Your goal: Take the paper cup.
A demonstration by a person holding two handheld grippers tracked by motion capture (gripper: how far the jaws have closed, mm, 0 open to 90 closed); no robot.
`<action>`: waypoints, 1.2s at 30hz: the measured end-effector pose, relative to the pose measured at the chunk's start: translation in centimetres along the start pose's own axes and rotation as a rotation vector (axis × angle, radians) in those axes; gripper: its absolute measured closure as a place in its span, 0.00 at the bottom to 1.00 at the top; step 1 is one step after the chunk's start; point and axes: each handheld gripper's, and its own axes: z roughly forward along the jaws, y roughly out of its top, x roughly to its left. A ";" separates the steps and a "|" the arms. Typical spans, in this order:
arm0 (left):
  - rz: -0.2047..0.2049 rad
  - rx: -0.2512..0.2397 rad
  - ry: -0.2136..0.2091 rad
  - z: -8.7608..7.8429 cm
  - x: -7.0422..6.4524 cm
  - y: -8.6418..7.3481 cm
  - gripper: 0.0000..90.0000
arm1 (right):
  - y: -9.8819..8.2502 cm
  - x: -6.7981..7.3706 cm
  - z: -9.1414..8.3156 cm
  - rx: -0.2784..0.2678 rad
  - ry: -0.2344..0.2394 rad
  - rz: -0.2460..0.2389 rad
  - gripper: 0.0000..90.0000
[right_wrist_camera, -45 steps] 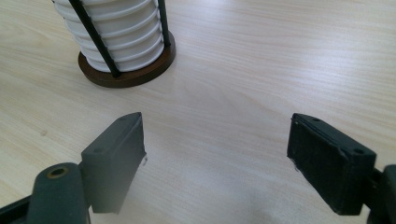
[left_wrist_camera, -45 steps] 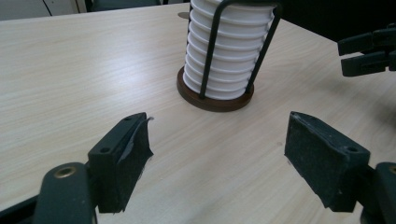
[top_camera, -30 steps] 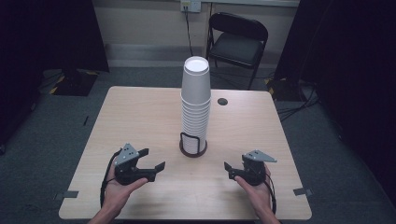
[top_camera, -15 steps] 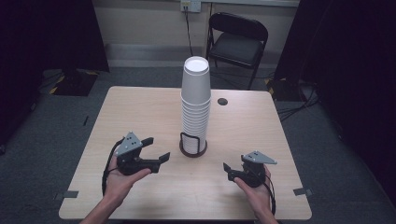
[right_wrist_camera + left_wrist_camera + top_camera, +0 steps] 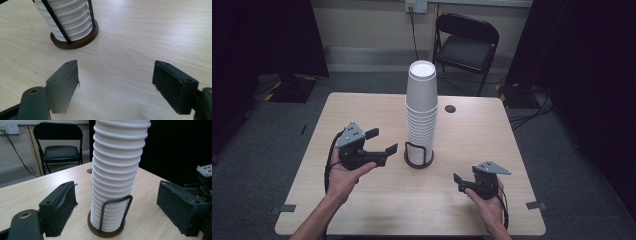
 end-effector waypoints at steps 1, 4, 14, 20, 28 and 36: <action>-0.002 -0.011 0.004 0.1 0.1 0.6 0.17 | 0.0 0.0 0.0 -0.001 0.003 0.001 0.23; -0.003 -0.014 -0.003 0.3 0.1 1.1 0.18 | 0.0 0.0 0.1 0.003 0.002 0.005 0.23; 0.024 -0.055 -0.017 1.5 0.0 4.6 0.17 | -0.1 -0.5 0.4 0.002 -0.009 0.010 0.24; 0.012 -0.043 -0.038 2.3 -0.2 5.7 0.17 | -0.1 -0.4 0.3 0.004 -0.005 0.012 0.24; 0.070 -0.059 -0.053 2.4 -1.0 7.3 0.17 | -0.1 -0.4 0.2 0.004 -0.004 0.012 0.24; 0.069 -0.068 -0.052 3.0 -1.0 8.6 0.18 | 0.1 -0.1 0.3 -0.003 0.001 -0.003 0.24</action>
